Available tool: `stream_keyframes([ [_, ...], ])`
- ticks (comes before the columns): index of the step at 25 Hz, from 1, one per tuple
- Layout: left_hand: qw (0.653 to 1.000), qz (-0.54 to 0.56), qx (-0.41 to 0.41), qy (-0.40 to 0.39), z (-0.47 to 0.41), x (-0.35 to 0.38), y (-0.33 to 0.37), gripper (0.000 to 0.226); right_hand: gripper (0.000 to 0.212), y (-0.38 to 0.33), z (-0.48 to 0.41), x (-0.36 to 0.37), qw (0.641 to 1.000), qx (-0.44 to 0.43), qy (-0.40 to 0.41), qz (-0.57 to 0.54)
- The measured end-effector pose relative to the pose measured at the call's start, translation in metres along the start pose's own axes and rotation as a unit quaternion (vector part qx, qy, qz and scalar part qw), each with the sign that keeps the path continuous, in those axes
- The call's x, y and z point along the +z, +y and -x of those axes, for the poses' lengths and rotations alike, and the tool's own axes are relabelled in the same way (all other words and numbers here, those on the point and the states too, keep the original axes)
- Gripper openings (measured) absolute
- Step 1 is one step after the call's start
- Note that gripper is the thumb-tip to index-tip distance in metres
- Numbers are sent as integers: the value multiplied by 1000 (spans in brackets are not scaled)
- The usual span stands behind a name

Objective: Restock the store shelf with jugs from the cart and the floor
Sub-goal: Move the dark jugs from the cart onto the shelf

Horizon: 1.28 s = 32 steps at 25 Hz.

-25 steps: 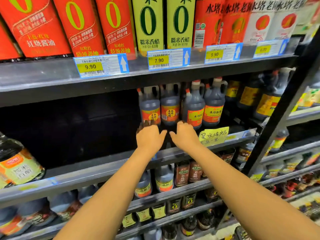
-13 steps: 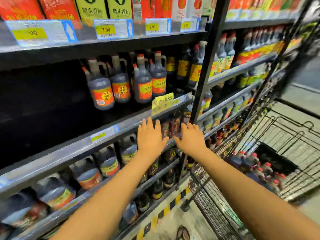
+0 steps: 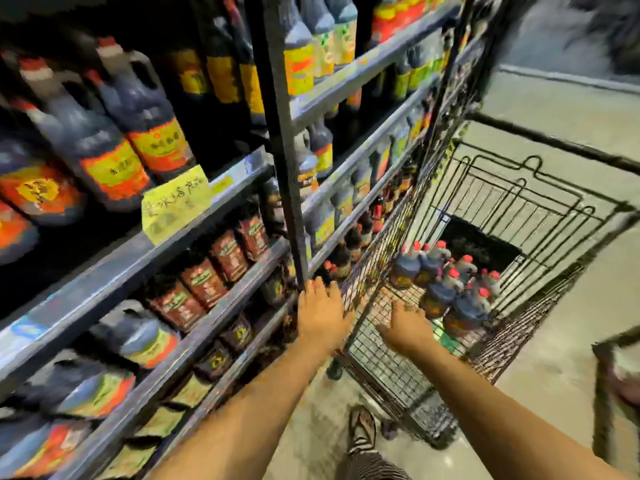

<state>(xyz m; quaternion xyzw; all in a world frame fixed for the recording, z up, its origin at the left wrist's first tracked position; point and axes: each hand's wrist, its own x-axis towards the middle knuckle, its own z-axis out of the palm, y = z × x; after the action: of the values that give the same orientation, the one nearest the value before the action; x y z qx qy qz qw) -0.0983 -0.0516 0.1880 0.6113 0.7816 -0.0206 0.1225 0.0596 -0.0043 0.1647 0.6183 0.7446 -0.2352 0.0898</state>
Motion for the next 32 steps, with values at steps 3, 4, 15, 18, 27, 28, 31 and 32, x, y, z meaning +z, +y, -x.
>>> stream_keyframes([
  [3,998,8,35,-45,-44,19,33,74,61,46,-41,2,998,52,-9,-19],
  [4,997,16,43,-61,-57,25,44,73,60,61,-53,4,997,71,-20,-29],
  [15,963,6,143,-230,-197,137,147,84,79,215,-160,69,951,265,1,-159],
  [18,952,93,105,-272,-235,171,175,89,75,248,-190,71,916,321,61,-233],
  [27,881,407,97,-220,-335,281,235,75,51,297,-257,104,739,366,211,-525],
  [28,873,420,95,-231,-341,293,237,79,55,296,-260,110,706,367,223,-563],
  [31,861,427,103,-256,-355,316,238,83,76,296,-271,130,628,361,242,-645],
  [32,860,425,107,-262,-356,318,237,84,83,292,-273,133,623,362,242,-650],
])
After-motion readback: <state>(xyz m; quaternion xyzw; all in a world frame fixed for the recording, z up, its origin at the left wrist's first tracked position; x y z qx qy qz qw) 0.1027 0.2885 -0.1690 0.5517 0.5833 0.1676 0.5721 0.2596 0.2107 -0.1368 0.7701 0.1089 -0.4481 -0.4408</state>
